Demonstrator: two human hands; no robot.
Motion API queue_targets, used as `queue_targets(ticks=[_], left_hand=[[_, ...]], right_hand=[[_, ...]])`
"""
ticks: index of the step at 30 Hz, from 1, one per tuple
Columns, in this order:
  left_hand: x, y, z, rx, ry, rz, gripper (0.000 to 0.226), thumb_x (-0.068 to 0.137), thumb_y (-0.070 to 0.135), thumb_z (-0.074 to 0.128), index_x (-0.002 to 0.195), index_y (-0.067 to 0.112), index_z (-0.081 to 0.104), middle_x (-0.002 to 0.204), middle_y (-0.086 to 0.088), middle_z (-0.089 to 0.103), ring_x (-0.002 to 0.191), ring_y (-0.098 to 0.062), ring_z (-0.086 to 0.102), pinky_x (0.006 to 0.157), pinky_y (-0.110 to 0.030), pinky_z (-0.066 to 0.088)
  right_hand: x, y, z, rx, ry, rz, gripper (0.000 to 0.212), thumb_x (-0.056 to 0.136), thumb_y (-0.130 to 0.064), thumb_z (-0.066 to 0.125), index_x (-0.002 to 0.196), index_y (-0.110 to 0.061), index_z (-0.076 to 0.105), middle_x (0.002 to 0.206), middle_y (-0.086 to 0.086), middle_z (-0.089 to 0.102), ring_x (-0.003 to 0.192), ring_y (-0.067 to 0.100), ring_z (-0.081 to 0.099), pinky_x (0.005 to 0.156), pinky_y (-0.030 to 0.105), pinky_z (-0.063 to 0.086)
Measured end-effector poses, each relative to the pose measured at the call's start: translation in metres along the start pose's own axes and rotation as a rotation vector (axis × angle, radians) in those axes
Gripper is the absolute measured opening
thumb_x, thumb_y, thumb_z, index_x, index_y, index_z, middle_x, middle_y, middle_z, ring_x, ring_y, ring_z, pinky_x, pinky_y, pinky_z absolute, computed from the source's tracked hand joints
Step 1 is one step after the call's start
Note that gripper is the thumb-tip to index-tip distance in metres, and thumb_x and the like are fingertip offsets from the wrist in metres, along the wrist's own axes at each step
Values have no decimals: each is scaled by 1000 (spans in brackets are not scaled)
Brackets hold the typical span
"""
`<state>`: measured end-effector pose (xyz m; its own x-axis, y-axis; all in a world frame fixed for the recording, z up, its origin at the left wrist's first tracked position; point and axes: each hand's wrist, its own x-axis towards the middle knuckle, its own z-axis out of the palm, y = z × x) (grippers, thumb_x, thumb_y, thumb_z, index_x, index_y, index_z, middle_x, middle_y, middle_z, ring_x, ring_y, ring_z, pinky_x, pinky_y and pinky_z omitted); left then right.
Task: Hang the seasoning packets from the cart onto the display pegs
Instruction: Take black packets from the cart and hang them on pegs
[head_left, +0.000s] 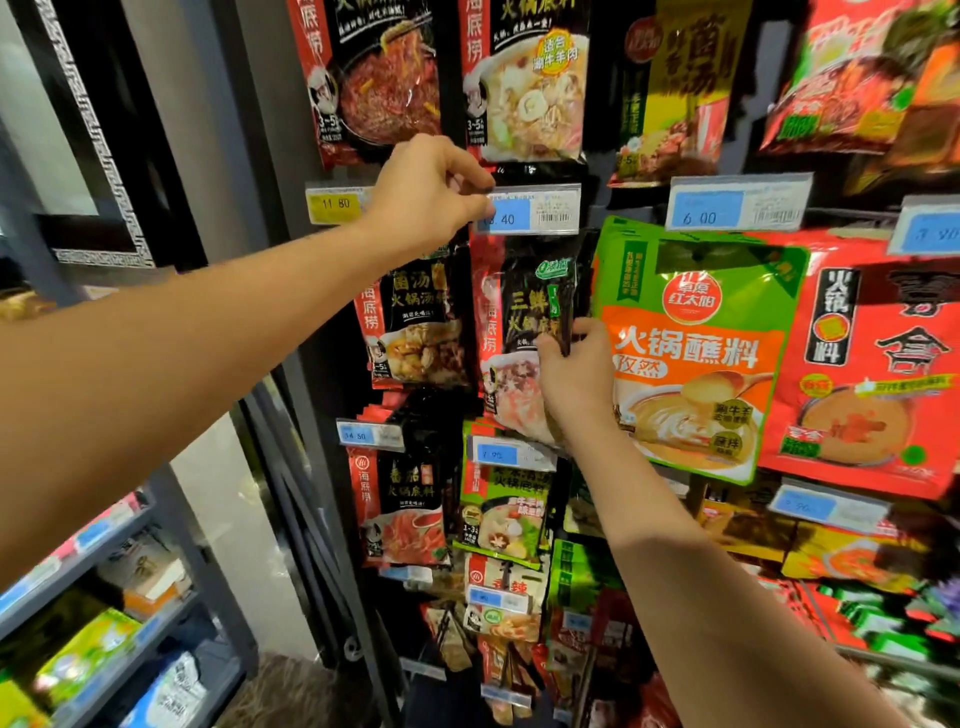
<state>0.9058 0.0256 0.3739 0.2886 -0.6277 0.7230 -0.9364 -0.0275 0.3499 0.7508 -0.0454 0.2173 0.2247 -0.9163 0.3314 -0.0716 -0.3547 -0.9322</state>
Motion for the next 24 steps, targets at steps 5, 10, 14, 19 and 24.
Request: queue_targets(ticks=[5, 10, 14, 19, 24], left_hand=[[-9, -5, 10, -62, 70, 11, 23, 86, 22, 81, 108, 15, 78, 98, 3, 61, 76, -2, 53, 67, -5, 39], [-41, -7, 16, -162, 142, 20, 35, 90, 24, 74, 124, 21, 68, 108, 4, 52, 91, -9, 57, 90, -31, 53], [-94, 4, 31, -277, 186, 53, 20, 93, 13, 66, 114, 14, 65, 102, 0, 57, 86, -2, 55, 81, -17, 44], [-161, 47, 92, -519, -106, -65, 12, 99, 6, 59, 103, 13, 67, 81, 7, 63, 71, -3, 58, 65, -17, 44], [-241, 126, 190, -599, -442, -229, 11, 90, 11, 73, 91, 21, 69, 68, 13, 61, 61, 3, 53, 59, -16, 40]], right_hand=[[-15, 17, 0, -276, 99, -175, 32, 104, -22, 58, 133, -11, 52, 75, -9, 55, 69, 14, 54, 63, 33, 35], [-9, 3, 2, -524, -86, 24, 28, 107, -27, 50, 104, -2, 61, 94, 15, 65, 91, 35, 64, 64, 34, 37], [-29, 0, -26, -432, -164, 66, 27, 102, -16, 49, 80, -11, 63, 73, 6, 58, 71, 28, 56, 58, 32, 40], [-81, 28, -120, -166, -200, 170, 23, 101, -13, 59, 82, -22, 68, 67, 4, 72, 59, 21, 70, 55, 37, 59], [-129, 86, -244, -132, -89, 401, 16, 103, -11, 58, 93, -19, 66, 75, 9, 74, 58, 22, 71, 55, 35, 56]])
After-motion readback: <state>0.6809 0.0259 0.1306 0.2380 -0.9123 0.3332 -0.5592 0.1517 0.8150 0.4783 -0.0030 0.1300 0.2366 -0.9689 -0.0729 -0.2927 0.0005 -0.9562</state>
